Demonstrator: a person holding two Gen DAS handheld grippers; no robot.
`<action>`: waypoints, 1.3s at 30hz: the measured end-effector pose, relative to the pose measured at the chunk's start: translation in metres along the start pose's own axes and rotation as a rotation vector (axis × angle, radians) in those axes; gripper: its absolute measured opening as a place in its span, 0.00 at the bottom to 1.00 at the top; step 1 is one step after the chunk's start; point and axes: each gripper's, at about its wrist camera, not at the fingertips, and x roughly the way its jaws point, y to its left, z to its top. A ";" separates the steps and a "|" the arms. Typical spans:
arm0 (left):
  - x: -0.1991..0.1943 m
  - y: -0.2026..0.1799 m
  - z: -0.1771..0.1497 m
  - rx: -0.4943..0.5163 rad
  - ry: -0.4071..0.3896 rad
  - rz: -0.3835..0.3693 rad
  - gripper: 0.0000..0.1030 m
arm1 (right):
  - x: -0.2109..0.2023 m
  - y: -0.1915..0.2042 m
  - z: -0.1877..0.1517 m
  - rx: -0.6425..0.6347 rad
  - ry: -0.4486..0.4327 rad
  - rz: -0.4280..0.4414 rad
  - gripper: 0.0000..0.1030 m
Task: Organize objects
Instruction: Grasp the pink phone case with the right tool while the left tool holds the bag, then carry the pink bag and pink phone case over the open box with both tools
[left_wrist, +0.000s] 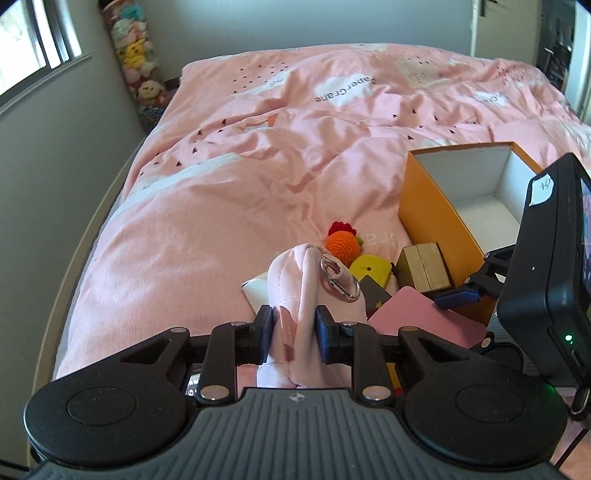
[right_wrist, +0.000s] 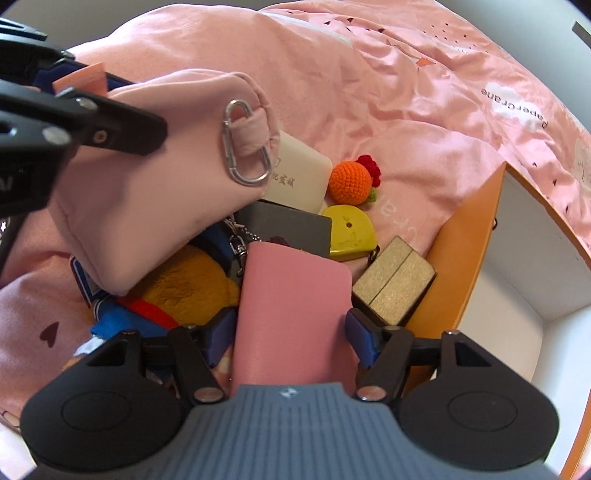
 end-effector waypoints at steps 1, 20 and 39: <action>-0.001 0.000 -0.001 -0.007 -0.001 0.002 0.27 | 0.001 0.001 0.001 -0.003 0.002 -0.001 0.67; -0.033 -0.006 -0.002 -0.075 -0.117 -0.052 0.27 | -0.100 -0.044 -0.027 0.245 -0.271 0.085 0.19; -0.036 -0.138 0.047 0.034 -0.172 -0.394 0.27 | -0.154 -0.145 -0.158 0.780 -0.388 -0.057 0.19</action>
